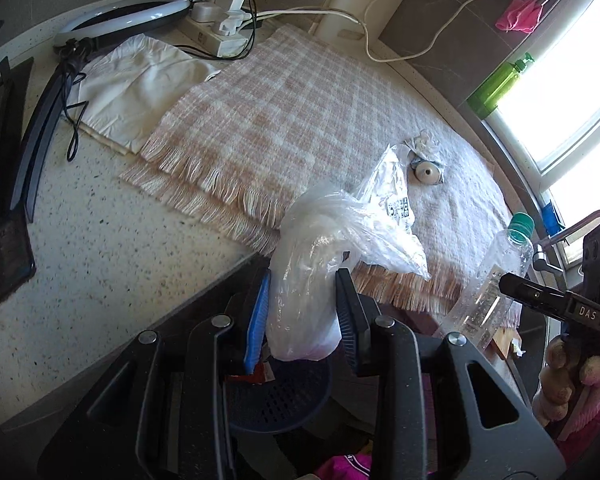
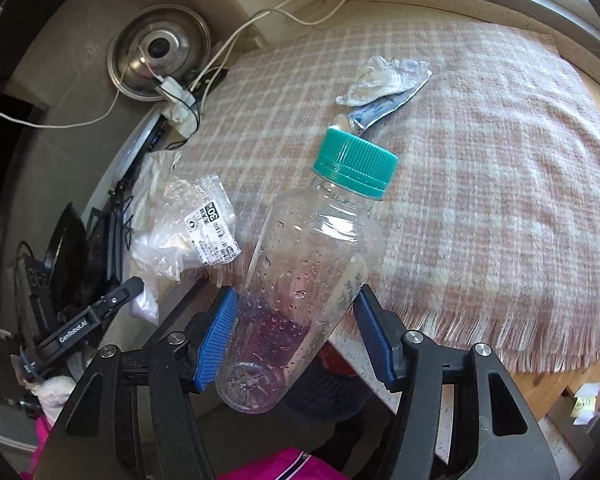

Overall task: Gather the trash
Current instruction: 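Carry the plastic bag and the water bottle down to the blue basket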

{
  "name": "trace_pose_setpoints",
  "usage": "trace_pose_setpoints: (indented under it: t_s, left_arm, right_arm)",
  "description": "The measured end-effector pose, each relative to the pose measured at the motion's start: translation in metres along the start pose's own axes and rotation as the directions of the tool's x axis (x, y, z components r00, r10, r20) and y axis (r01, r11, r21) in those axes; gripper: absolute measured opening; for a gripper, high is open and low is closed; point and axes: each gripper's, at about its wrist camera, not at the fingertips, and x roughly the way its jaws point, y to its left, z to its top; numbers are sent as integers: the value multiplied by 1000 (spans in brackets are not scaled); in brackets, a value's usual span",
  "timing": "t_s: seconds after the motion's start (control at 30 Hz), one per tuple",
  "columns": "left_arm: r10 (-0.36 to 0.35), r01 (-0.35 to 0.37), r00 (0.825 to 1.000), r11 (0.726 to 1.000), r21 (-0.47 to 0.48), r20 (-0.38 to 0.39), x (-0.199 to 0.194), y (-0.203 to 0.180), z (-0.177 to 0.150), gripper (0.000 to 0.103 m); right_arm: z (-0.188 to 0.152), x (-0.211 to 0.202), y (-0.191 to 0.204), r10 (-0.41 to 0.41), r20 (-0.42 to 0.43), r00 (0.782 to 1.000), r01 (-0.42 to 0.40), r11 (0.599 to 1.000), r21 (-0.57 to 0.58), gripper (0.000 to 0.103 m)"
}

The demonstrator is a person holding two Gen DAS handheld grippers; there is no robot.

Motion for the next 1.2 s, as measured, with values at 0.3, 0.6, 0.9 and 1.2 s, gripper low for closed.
trace_pose_setpoints:
  t_s: [0.3,0.6,0.9,1.2]
  left_arm:
    - [3,-4,998,1000,-11,-62,-2,22,-39,32]
    - [12,-12,986,1000,-3,-165,18,42,-80,32]
    - [52,-45,963,998,32,-264,51,51,-113,32]
    - [95,-82,940,995,53,-327,79,67,-134,32]
  right_arm:
    - [-41,25,27,-45,-47,998,41,997,-69,59]
    - [-82,57,42,-111,-83,990,101,988,-117,59]
    - [-112,90,41,-171,-114,979,155,978,-138,59]
    - [-128,122,38,-206,-152,967,186,973,-138,59]
